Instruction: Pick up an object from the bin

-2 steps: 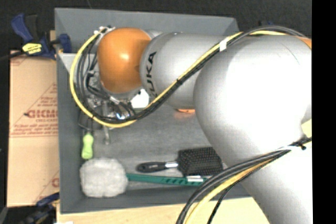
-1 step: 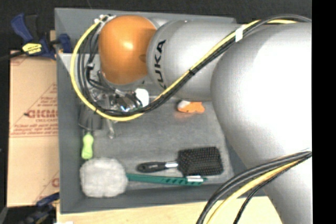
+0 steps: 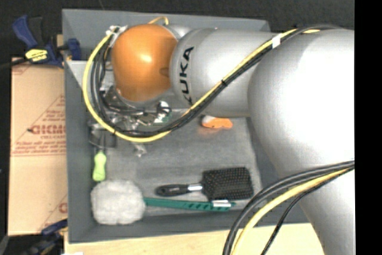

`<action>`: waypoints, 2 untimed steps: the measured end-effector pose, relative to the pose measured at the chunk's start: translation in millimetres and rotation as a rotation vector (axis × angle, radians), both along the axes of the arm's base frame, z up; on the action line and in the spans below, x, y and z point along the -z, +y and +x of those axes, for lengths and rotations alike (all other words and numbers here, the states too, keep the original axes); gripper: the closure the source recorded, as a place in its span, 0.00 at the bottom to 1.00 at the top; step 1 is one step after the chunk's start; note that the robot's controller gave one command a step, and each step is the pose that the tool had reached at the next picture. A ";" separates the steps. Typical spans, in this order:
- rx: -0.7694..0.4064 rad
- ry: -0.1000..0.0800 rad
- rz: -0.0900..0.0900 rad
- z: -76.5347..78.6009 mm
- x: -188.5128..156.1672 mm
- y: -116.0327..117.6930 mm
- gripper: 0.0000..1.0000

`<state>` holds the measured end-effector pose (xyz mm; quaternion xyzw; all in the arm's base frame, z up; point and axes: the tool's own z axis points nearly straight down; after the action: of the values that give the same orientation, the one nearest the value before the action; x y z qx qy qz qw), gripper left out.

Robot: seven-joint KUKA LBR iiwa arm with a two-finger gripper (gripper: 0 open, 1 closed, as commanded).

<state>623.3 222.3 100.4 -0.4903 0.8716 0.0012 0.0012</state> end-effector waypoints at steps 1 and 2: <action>0.012 -0.011 0.006 3.3 27.8 3.6 0.00; -0.248 -0.021 0.006 3.5 27.3 16.0 1.00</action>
Offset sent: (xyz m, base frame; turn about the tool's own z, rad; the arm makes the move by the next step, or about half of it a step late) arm 0.0003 0.0165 -0.0304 -0.2540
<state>626.8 238.3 73.1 -0.5943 0.8041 -0.0009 0.0115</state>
